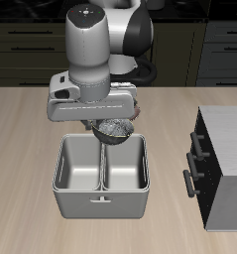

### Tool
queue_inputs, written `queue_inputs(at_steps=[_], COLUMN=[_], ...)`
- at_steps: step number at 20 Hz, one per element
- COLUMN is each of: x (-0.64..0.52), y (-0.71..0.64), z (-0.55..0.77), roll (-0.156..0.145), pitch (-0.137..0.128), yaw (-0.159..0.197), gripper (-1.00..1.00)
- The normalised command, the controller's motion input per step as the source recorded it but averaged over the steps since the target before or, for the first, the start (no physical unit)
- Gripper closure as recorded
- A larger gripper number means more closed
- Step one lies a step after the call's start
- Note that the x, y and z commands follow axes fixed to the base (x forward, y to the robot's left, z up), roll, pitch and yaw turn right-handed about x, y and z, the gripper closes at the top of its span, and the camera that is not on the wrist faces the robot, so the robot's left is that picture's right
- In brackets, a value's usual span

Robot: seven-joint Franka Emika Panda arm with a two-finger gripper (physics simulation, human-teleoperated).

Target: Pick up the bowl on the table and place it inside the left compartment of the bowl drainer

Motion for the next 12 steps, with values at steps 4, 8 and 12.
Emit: queue_inputs(at_steps=[4, 8, 12], x=[0.05, -0.04, -0.02], y=[-0.11, -0.05, -0.03], z=[0.03, 0.07, 0.0], roll=[0.032, 0.002, 0.001], pitch=[0.012, -0.01, -0.002], yaw=[0.01, 0.021, 0.023], gripper=[-1.0, -1.0, -1.0])
